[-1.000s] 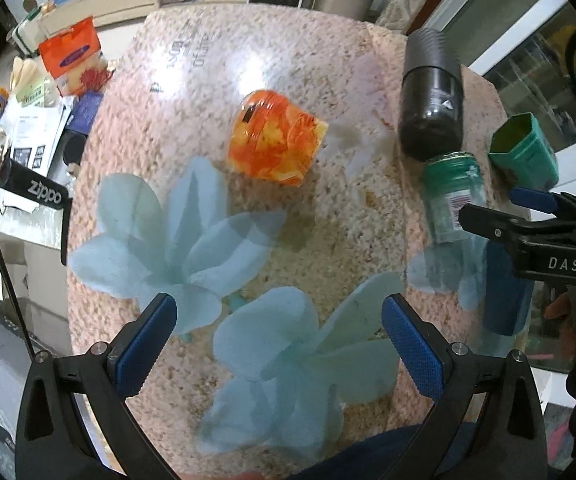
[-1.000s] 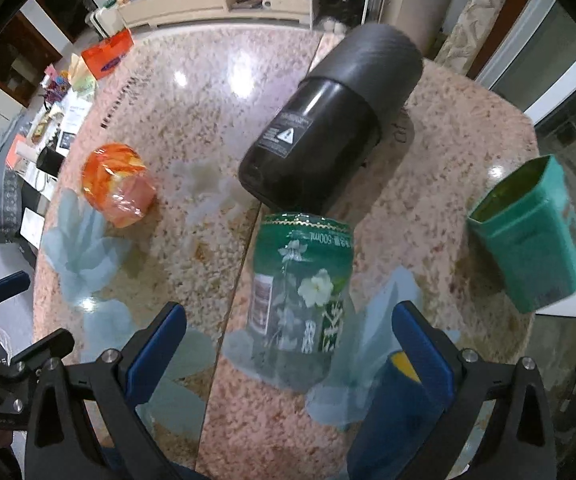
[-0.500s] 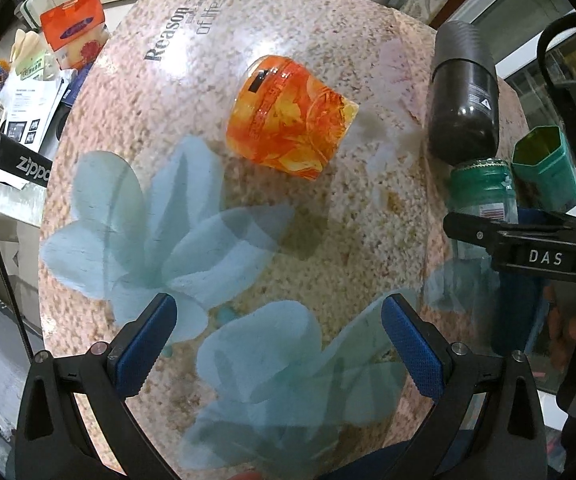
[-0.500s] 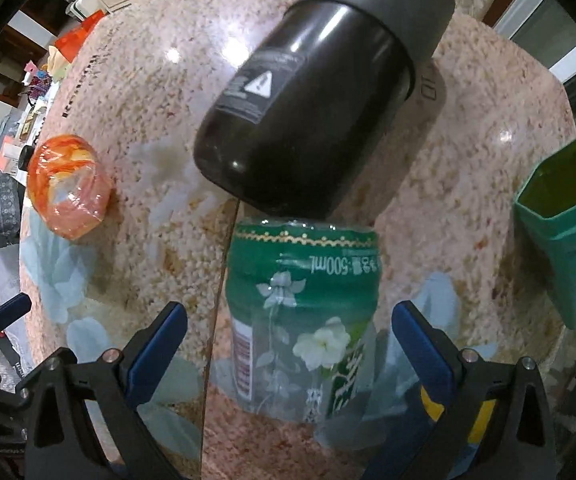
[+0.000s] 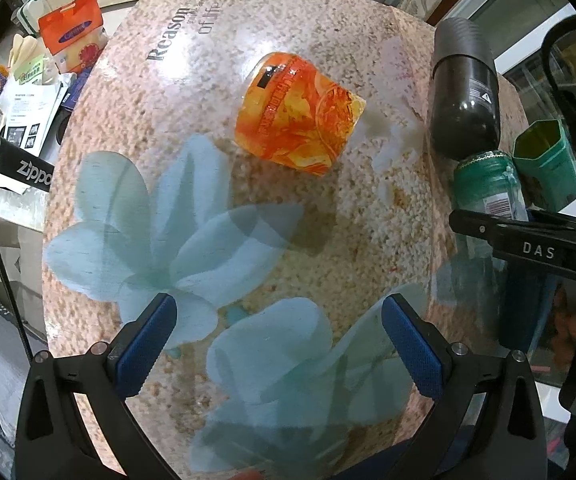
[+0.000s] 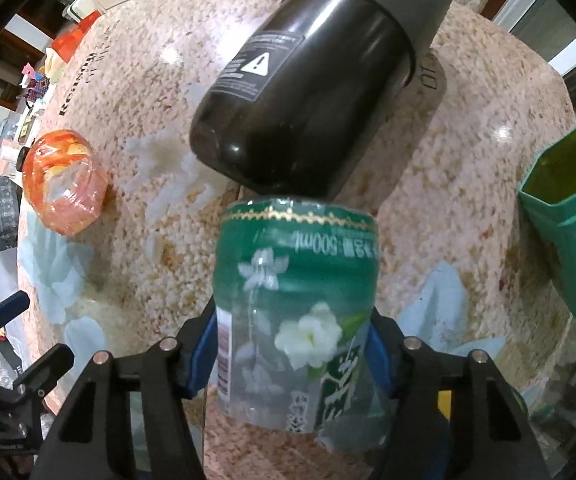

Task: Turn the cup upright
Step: 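Close the right gripper on the clear cup's body and lift it, then carry the clear cup toward the left gripper and lower it near the table edge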

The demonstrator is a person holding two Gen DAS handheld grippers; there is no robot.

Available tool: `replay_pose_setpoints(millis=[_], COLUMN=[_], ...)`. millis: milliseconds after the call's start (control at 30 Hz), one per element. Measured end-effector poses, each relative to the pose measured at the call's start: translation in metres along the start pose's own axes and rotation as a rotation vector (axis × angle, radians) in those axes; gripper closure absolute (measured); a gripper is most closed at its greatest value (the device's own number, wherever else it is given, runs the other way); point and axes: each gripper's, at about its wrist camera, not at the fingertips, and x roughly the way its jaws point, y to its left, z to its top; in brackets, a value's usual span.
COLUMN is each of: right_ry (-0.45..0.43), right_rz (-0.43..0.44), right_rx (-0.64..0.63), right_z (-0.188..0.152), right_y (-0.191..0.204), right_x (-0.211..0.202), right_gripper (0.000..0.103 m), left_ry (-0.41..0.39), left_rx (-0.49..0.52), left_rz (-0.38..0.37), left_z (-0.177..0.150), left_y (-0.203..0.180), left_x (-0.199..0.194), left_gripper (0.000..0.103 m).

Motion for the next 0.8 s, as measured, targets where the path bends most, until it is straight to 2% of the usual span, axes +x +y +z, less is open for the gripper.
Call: replay_pose_setpoints(millis=[300,367,633,700,800], right_ry=[-0.037,-0.038,-0.037,-0.037,-0.038], right_rz=[-0.001,-0.007,0.032,0.036,0.065], right_rx=[-0.019,-0.034,-0.021,-0.021,0.004], right_z=[-0.043,-0.049,-0.101,-0.108,-0.114], right_y=[0.004,0.015,0.04,0.058,0.055], right_x=[-0.019,-0.028,-0.014,-0.026,-0.036], right_gripper=[0.046,0.046,0.047,0.047,0.048], left_ry=[-0.023,-0.025,-0.014,-0.01,0.0], left_rx=[0.067,0.082,0.117,0.117,0.132], left_rz=[-0.009,-0.008,-0.008,-0.01,-0.006], left_z=[-0.015,-0.021,-0.052,-0.057,-0.069], left_y=[0.009,0.012,0.031,0.036,0.042], left_x=[-0.019,-0.021,-0.028,-0.029,-0.03], left_gripper=[0.0,0.0,0.0,0.0,0.0])
